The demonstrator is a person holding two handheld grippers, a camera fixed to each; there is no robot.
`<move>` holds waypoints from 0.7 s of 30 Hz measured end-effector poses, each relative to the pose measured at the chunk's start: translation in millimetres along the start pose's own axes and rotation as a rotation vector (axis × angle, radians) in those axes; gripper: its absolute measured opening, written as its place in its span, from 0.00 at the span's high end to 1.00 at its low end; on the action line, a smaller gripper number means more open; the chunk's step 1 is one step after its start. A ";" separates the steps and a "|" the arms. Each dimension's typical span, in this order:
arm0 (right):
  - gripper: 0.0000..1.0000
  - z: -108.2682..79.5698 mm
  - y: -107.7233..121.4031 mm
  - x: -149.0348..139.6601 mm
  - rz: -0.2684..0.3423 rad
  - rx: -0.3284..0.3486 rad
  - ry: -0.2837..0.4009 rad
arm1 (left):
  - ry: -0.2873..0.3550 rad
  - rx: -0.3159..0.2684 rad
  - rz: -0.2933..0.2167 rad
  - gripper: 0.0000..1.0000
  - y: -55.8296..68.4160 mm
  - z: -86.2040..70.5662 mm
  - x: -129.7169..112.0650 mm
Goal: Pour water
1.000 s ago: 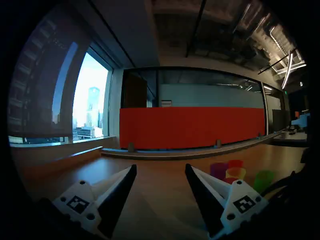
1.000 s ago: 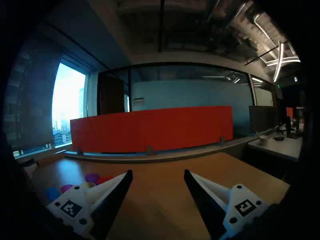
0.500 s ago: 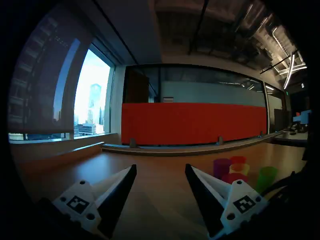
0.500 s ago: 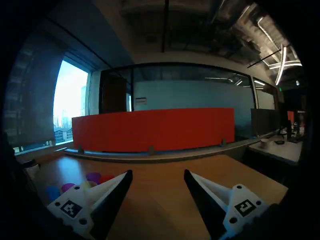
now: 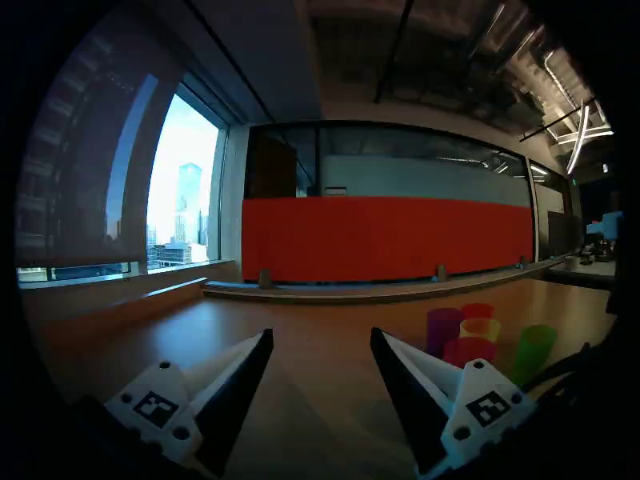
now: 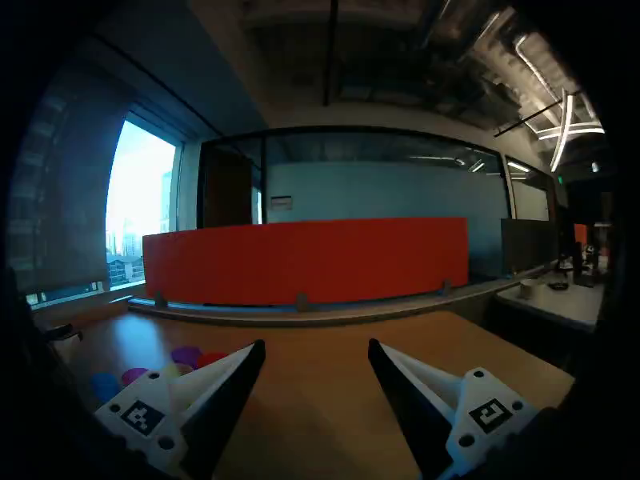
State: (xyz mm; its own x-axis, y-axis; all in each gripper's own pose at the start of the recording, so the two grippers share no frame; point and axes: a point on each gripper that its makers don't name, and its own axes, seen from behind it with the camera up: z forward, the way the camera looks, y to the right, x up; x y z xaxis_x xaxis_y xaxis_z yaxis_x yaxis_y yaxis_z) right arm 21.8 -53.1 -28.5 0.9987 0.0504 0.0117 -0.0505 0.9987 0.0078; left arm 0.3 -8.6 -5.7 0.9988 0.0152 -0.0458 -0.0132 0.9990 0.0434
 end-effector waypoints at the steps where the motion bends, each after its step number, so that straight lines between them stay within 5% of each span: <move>1: 0.00 -0.1 0.2 0.2 0.000 -0.001 0.000 | -0.003 -0.001 -0.001 0.10 0.1 0.3 -0.8; 21: 0.00 -2.1 -2.9 7.5 0.010 0.013 0.012 | -0.037 -0.003 0.003 0.10 1.1 5.6 -8.4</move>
State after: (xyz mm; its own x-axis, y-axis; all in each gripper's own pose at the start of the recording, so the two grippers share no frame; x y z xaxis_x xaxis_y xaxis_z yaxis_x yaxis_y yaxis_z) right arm 29.4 -55.7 -30.5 0.9982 0.0601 -0.0004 -0.0601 0.9980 0.0209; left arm -7.9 -7.9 0.4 0.9998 0.0166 -0.0089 -0.0162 0.9991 0.0403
